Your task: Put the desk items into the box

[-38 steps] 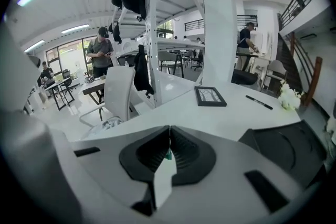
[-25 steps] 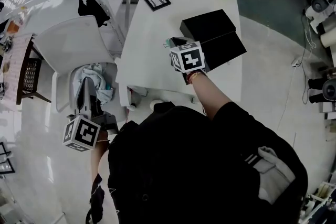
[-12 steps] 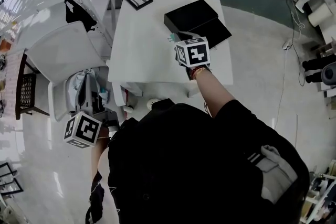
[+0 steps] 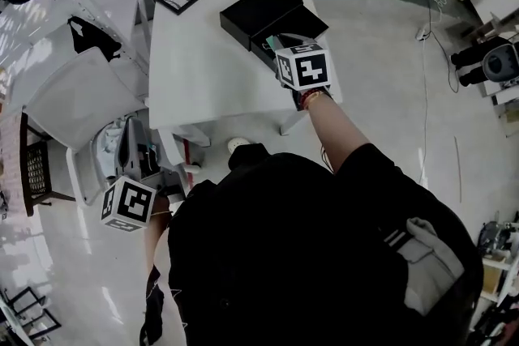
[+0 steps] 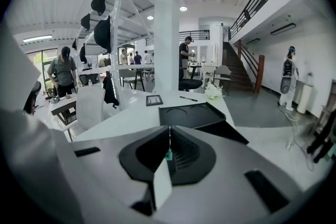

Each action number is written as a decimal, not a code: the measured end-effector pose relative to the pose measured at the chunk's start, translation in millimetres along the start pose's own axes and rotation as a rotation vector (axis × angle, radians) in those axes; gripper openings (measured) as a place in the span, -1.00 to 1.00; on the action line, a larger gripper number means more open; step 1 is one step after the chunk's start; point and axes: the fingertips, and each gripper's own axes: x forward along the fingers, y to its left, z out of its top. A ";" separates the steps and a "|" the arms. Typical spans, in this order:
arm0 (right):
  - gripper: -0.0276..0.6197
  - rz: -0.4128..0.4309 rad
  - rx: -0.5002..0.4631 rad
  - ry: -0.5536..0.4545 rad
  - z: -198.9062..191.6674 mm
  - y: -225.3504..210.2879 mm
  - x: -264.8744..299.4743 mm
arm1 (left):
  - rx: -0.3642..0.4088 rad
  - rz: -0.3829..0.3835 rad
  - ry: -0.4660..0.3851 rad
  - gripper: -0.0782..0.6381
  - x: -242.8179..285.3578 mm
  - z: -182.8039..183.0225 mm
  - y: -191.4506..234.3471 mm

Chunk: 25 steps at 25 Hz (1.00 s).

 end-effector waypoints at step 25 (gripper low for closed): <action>-0.88 -0.033 0.056 0.032 -2.7 -83.6 19.1 | 0.010 -0.037 0.045 -0.75 77.0 -22.2 -44.8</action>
